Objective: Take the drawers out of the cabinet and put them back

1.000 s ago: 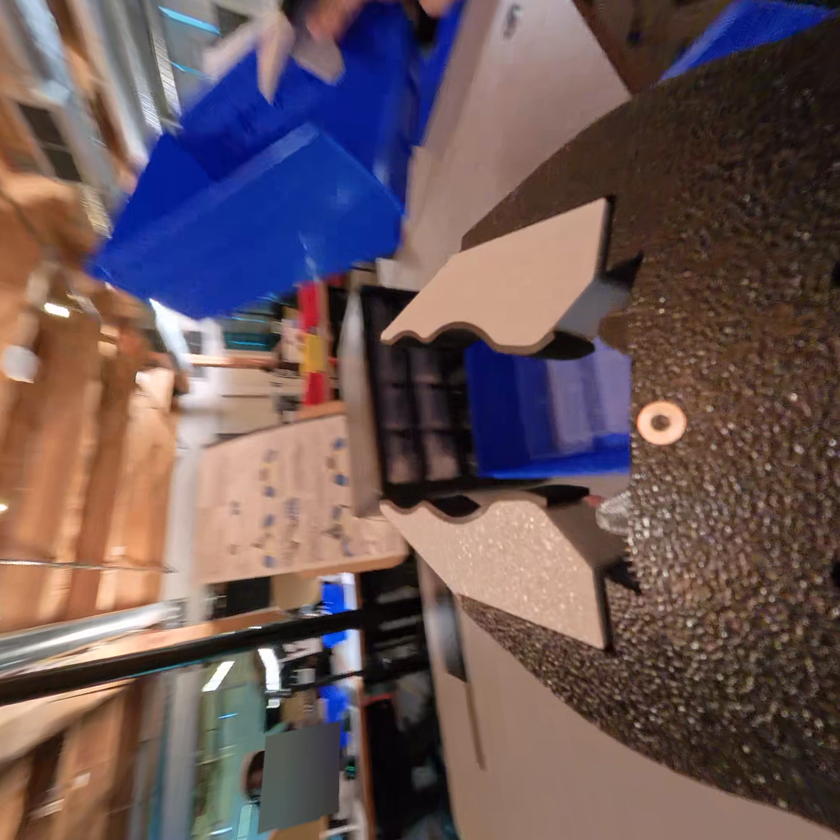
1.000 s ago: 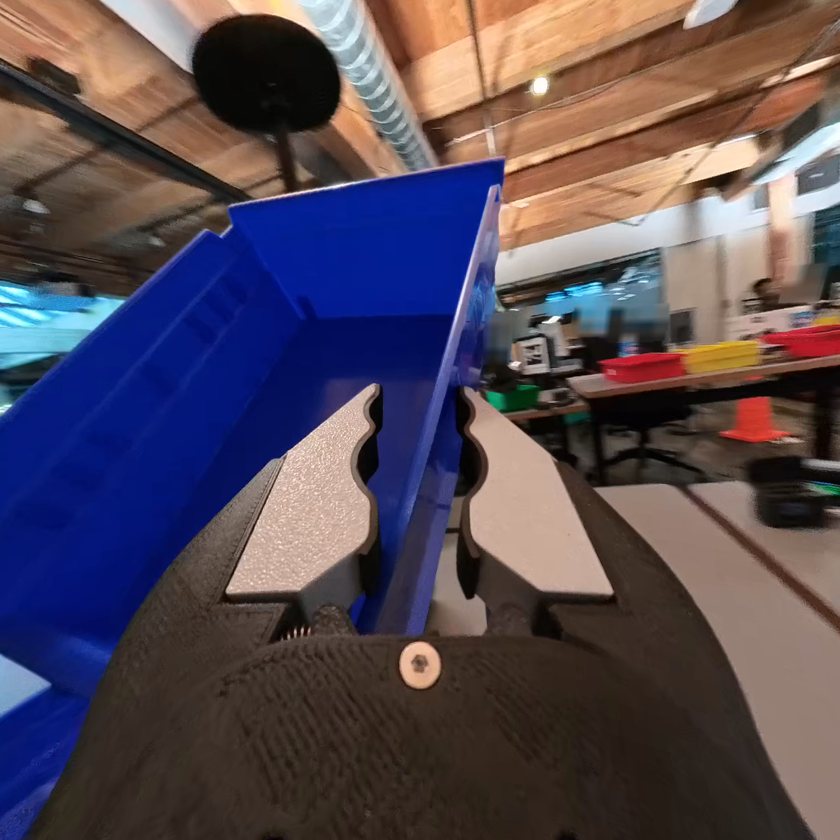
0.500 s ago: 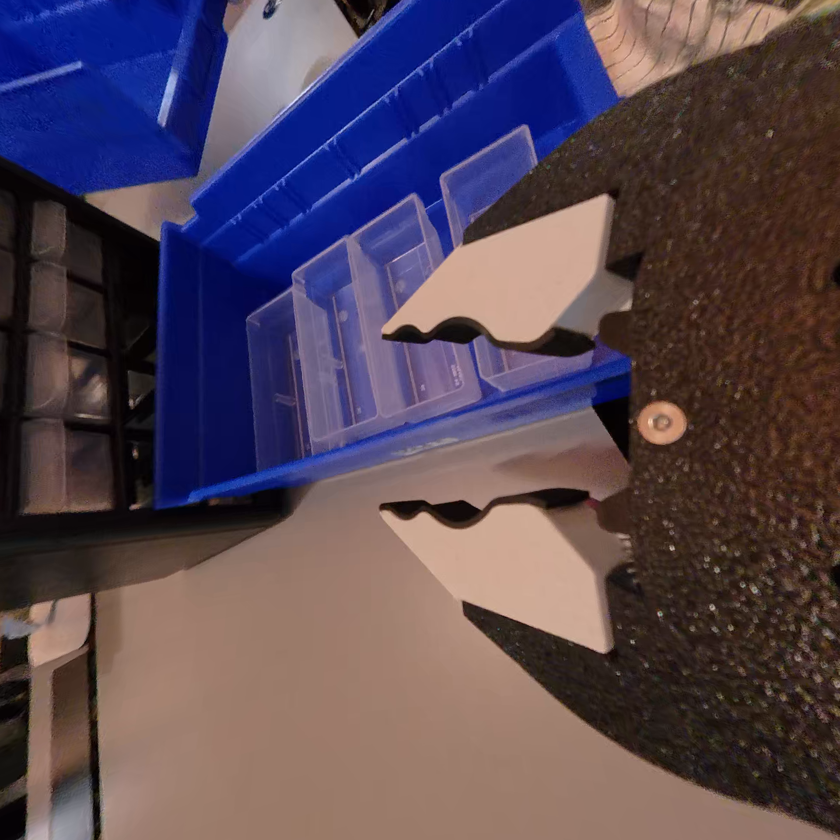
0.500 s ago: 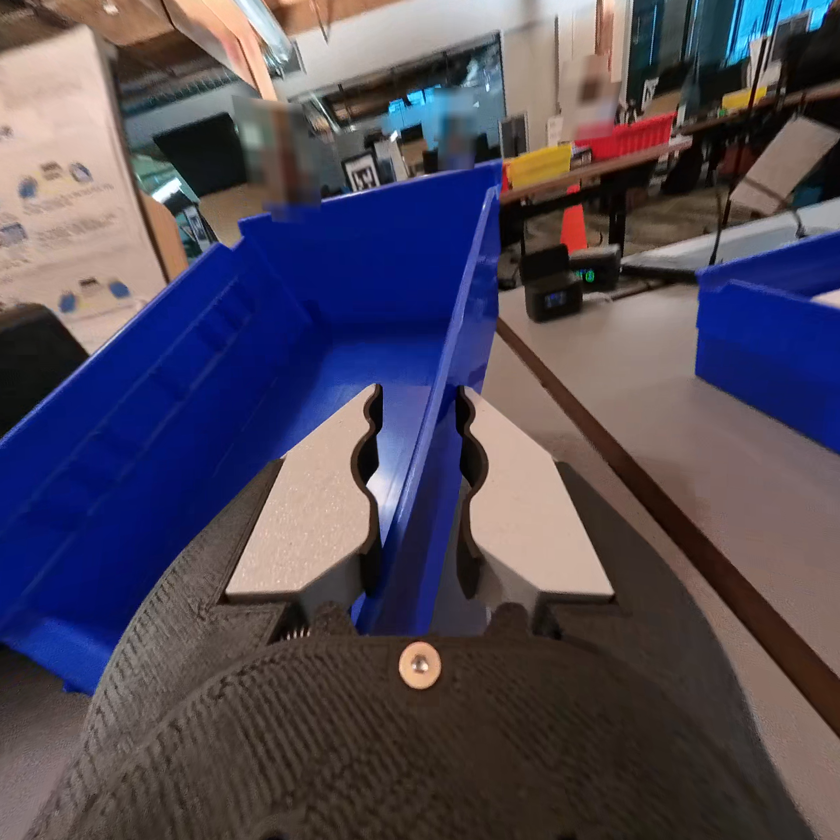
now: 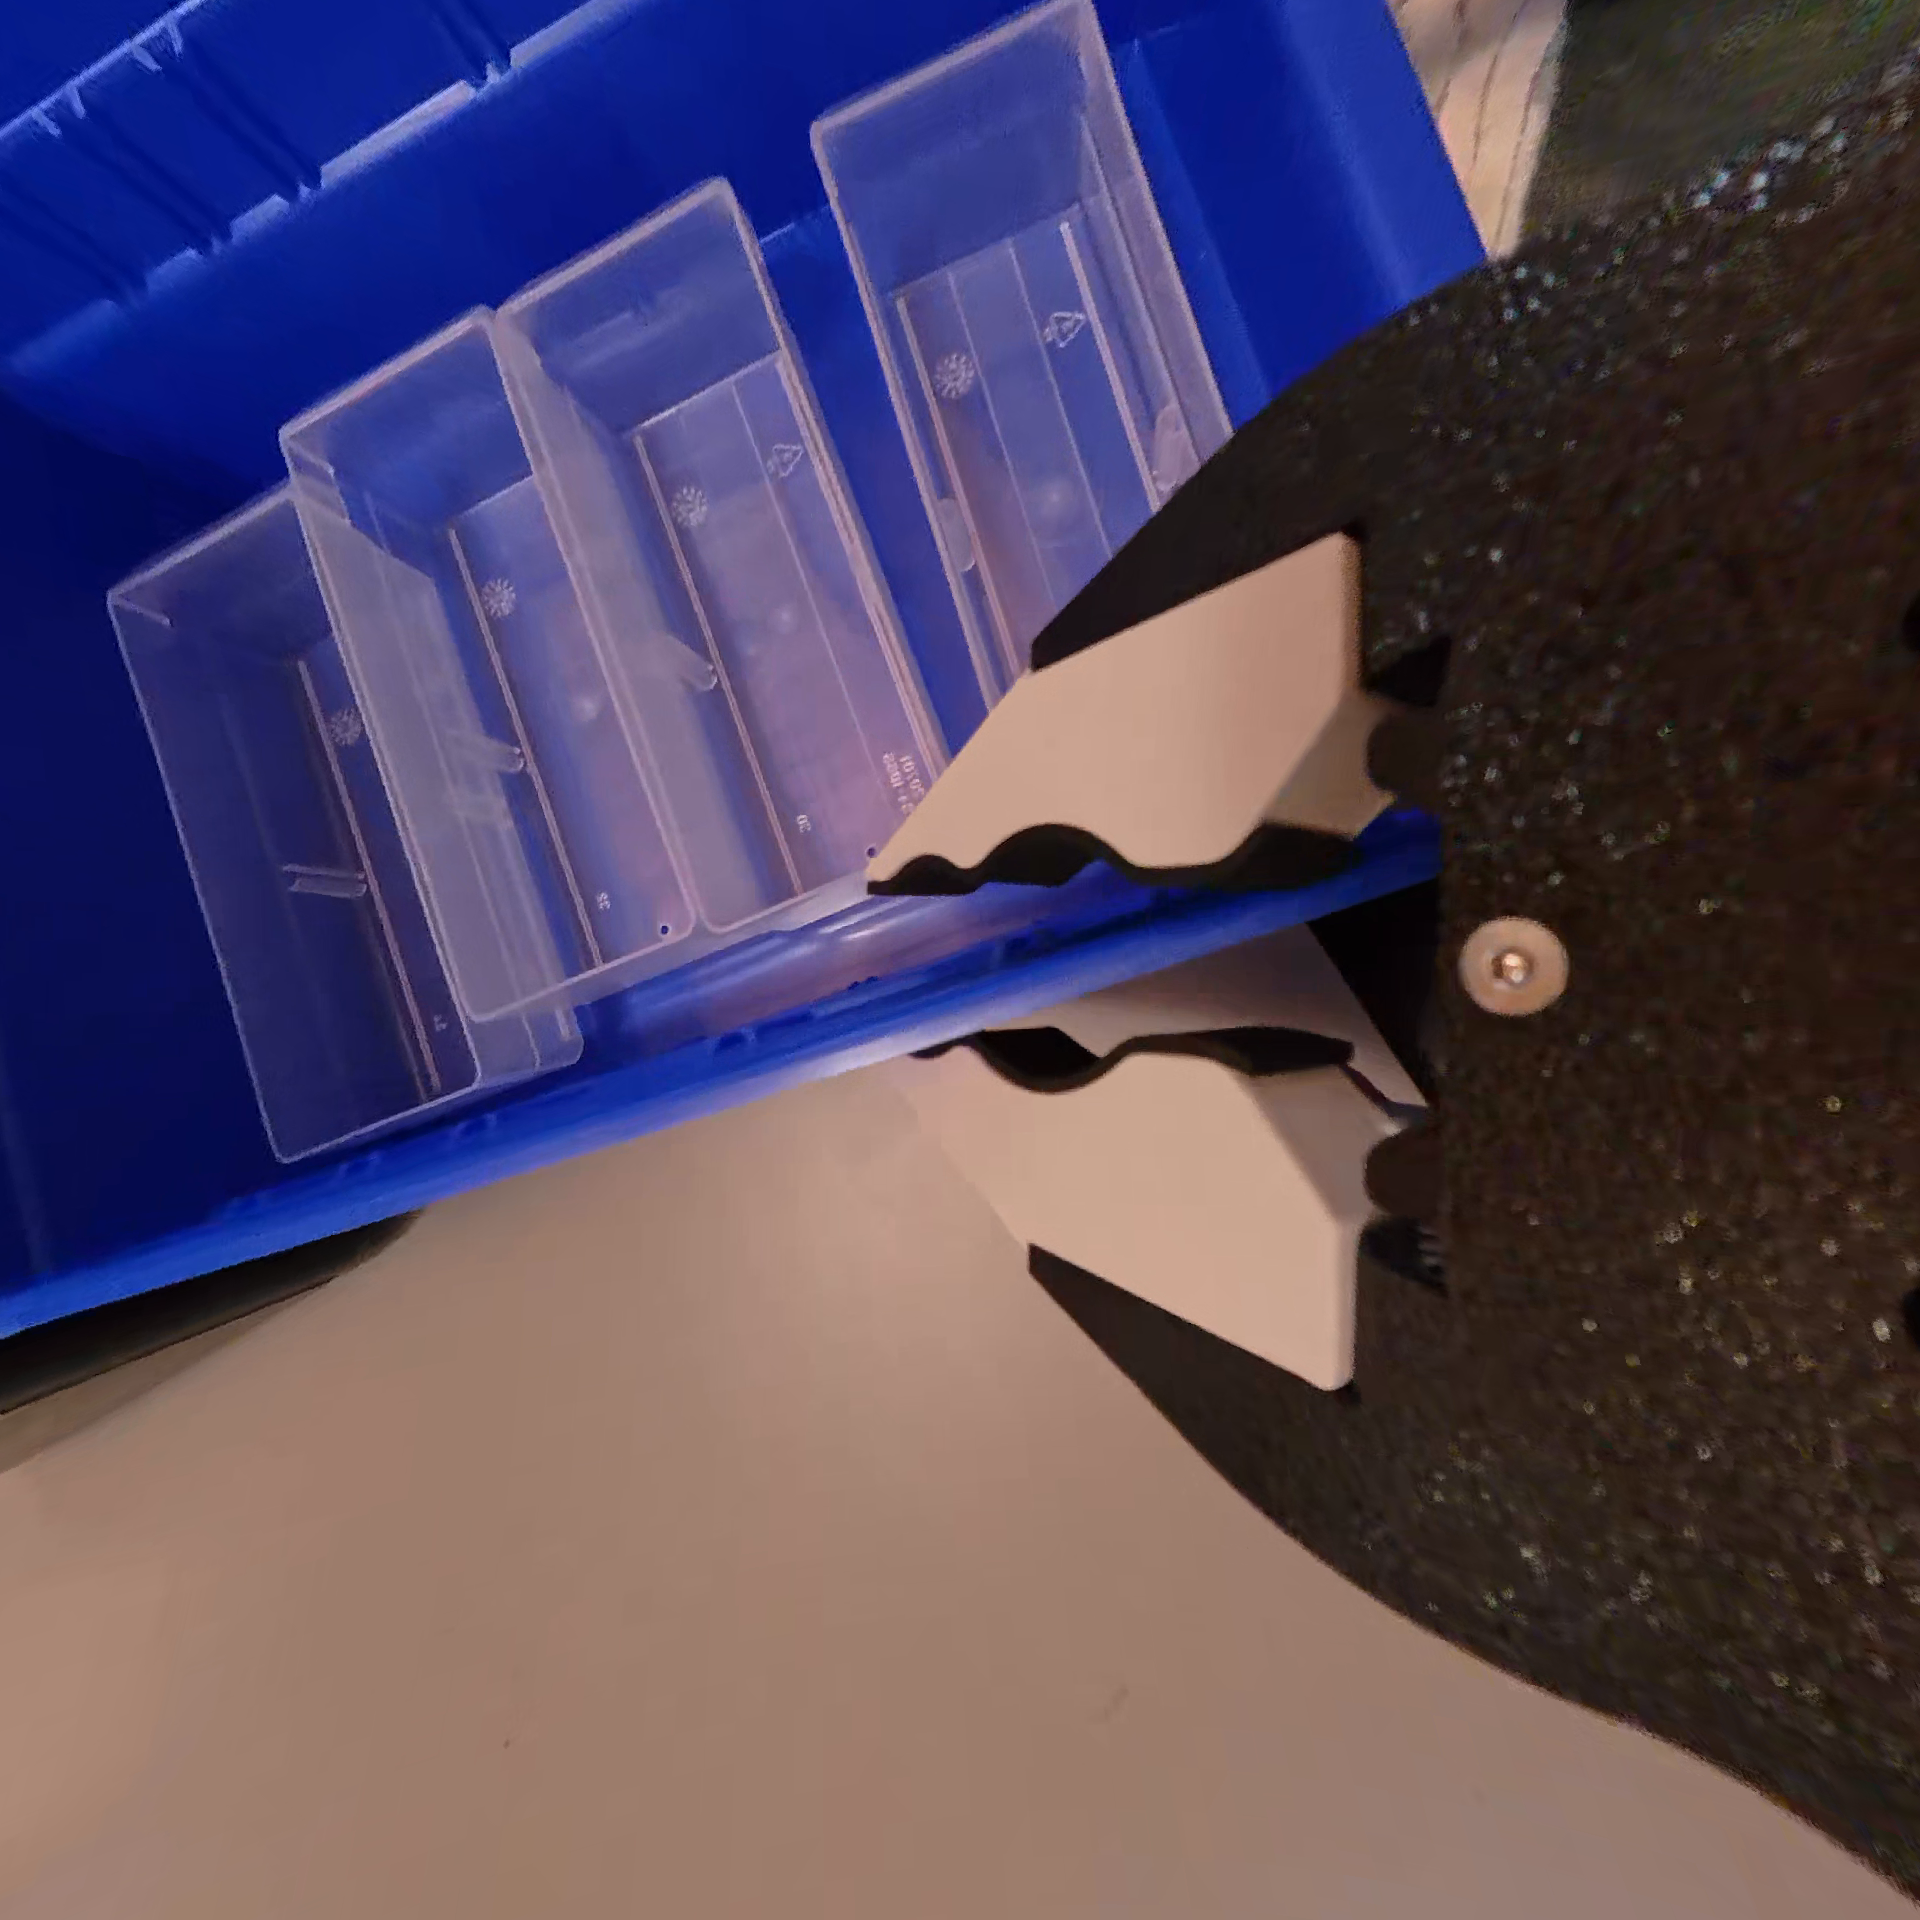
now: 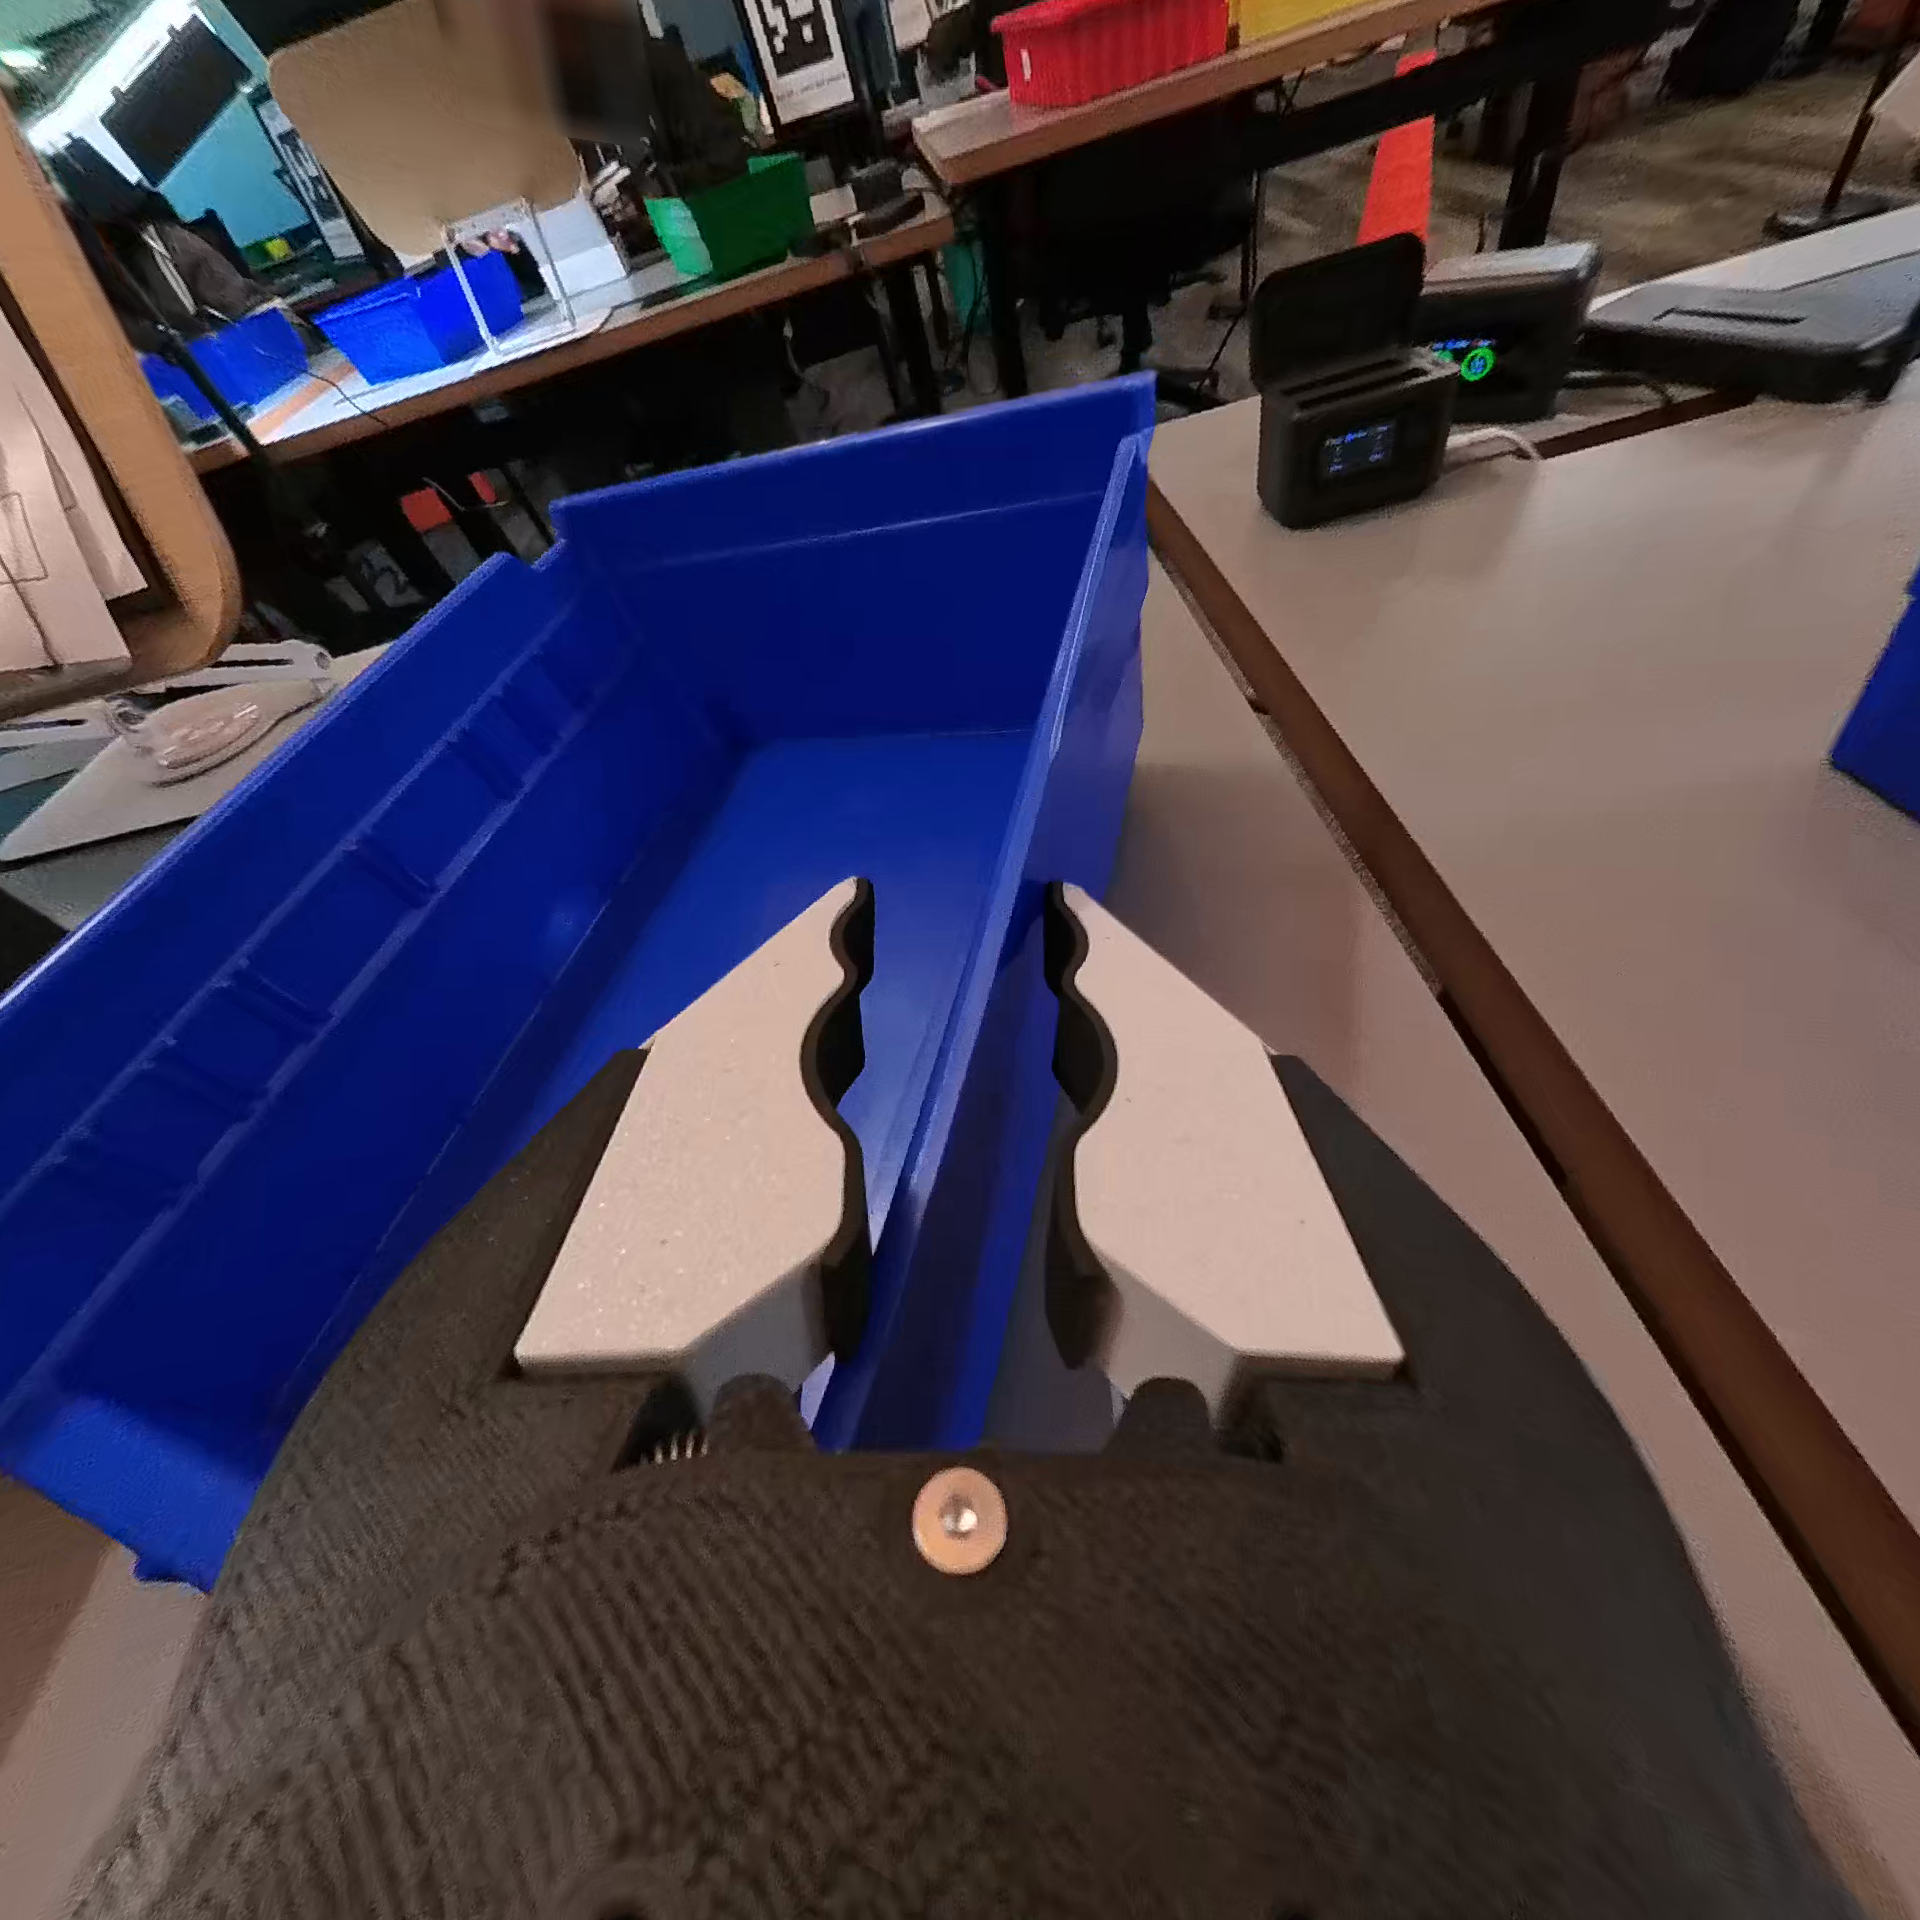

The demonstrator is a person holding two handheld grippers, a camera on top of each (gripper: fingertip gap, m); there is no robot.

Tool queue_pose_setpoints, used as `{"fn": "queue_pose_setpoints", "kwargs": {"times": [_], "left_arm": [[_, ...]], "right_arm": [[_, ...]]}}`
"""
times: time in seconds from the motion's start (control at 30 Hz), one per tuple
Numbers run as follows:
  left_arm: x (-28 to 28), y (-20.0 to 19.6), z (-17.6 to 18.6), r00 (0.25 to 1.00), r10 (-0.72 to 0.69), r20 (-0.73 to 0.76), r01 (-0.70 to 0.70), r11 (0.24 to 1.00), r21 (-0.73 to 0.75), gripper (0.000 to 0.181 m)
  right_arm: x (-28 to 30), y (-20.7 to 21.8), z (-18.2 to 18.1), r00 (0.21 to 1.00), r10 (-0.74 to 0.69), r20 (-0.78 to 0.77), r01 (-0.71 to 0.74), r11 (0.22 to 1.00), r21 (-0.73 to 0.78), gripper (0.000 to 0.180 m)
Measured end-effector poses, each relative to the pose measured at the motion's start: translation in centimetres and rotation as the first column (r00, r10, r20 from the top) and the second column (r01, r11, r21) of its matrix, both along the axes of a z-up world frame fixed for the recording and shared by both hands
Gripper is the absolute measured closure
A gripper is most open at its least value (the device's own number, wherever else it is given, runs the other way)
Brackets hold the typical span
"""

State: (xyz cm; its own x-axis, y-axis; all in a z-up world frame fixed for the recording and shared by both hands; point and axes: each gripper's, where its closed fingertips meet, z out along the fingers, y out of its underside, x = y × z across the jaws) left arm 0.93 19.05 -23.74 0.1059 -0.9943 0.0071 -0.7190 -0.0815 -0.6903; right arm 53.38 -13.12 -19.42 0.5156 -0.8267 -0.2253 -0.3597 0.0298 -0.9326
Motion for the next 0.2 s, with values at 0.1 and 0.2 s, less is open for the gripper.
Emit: {"fn": "queue_pose_setpoints", "kwargs": {"times": [0.1,0.2], "left_arm": [[-1.0,0.6,-0.1,1.000,-0.003,-0.020,0.003,1.000,-0.006,0.163],[-2.9,1.9,-0.3,0.999,-0.006,-0.050,0.004,1.000,-0.028,0.166]], "right_arm": [[0.9,0.6,-0.6,1.000,0.013,-0.028,-0.013,1.000,0.011,0.149],[1.5,0.8,-0.4,1.000,0.022,-0.006,-0.022,1.000,0.006,0.149]]}}
